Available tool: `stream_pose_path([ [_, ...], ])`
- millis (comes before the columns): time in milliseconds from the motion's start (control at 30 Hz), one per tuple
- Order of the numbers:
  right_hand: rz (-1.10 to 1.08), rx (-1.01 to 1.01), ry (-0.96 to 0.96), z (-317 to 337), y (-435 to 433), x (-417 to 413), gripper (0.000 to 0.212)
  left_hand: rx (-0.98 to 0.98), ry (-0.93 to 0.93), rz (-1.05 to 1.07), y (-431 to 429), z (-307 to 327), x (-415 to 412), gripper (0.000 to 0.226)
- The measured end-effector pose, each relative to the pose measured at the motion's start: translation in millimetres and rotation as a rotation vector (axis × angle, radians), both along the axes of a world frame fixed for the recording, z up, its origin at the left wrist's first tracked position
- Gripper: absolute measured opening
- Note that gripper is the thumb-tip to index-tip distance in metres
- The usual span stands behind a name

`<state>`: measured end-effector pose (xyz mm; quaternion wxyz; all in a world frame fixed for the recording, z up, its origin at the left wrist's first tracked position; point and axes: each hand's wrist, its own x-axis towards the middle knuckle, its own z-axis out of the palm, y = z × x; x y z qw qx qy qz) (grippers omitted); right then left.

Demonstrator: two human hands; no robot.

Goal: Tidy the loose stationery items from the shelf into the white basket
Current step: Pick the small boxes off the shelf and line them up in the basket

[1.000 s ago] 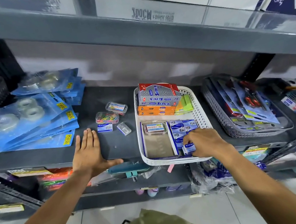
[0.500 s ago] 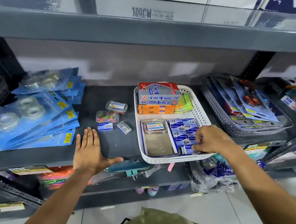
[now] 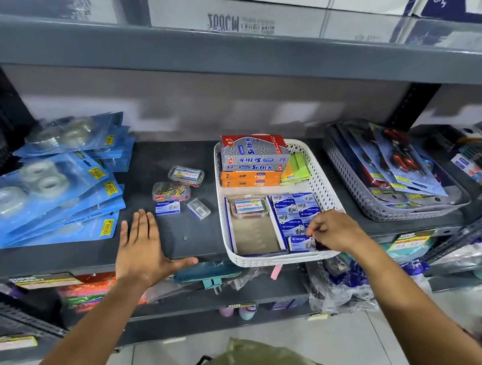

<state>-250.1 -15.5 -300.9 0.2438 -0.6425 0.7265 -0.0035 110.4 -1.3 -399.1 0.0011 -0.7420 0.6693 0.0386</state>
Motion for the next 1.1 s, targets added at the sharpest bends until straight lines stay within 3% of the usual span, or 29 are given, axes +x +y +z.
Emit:
stream_pose_path([
  [100,-0.01,0.004,-0.015,-3,-2,6,0.005,0.002,0.0,-0.001,0,2,-1,0.154],
  [267,-0.101,0.062,0.013,-2,-7,13,0.026,0.008,0.019,-0.002,-1,1,0,0.154],
  [800,-0.095,0.07,0.057,-5,-12,16,0.022,0.009,-0.003,0.001,0,2,0,0.154],
  [933,-0.04,-0.041,0.175,6,-21,30,0.027,0.004,0.038,-0.005,4,6,1,0.154],
  [1100,0.072,-0.276,0.038,31,-36,76,0.029,-0.021,0.061,-0.021,5,6,0,0.151],
])
